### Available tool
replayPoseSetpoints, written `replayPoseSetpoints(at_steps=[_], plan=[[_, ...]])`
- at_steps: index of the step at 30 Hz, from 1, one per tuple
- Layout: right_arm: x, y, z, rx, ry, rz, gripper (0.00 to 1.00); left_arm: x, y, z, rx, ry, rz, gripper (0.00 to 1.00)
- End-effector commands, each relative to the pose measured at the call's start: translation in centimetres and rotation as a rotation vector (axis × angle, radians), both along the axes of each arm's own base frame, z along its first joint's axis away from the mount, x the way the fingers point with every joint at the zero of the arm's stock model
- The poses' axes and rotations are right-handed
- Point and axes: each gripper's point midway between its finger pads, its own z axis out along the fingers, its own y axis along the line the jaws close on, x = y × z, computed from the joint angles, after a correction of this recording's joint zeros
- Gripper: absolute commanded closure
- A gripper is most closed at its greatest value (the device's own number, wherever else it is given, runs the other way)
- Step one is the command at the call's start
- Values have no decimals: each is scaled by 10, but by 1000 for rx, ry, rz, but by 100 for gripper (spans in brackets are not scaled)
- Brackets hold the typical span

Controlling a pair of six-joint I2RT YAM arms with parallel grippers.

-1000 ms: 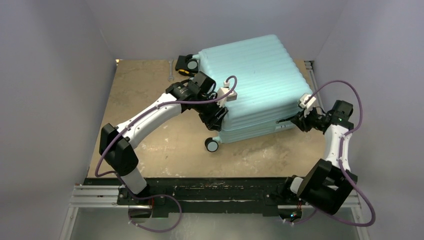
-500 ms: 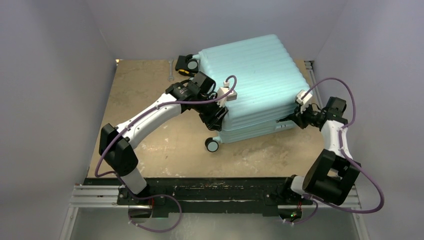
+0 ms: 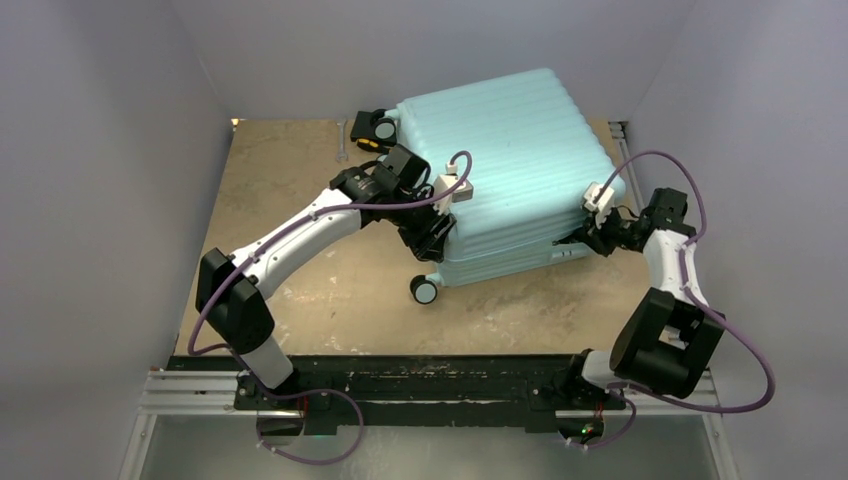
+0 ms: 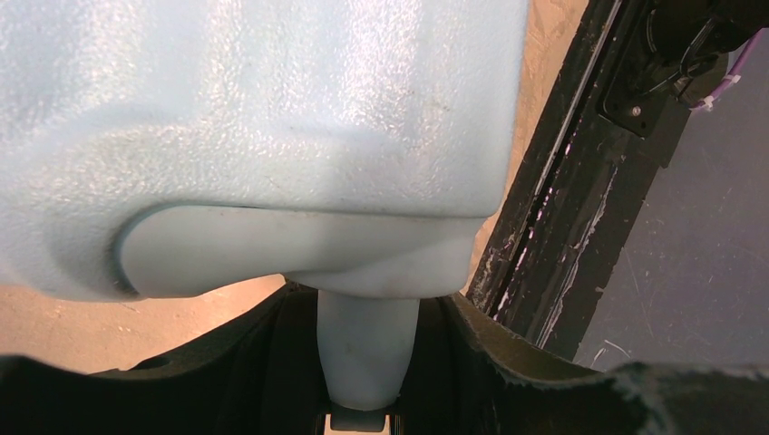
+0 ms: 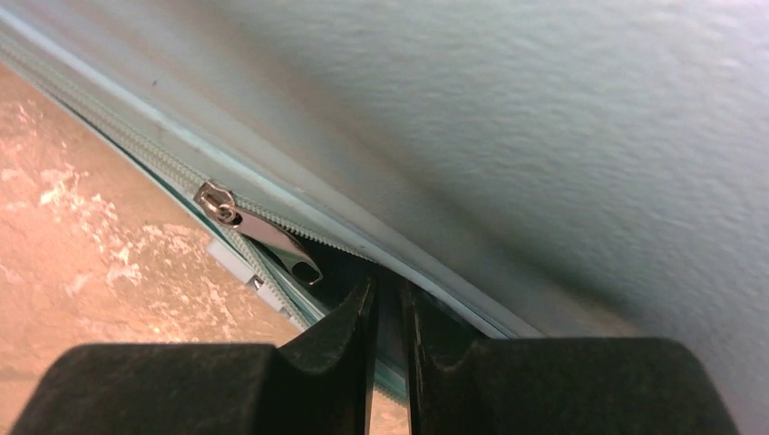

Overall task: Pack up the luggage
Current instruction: Zip the luggage at the center of the board.

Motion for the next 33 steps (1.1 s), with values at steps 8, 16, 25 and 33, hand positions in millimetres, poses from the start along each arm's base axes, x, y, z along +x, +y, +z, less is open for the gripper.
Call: replayPoseSetpoints(at_steps=[8,16,25,33], plan=[[-66,75,-9,125,105,352,66,79,-29,48,-206,-307,112,100],[-64,94,24,141,37,398,51,67,-14,-9,-57,-252,37,83],[-62,102,54,240,66,357,34,58,-4,-19,-36,-250,38,44],[-60,105,91,264,18,327,32,55,-12,-27,-29,-211,17,39]])
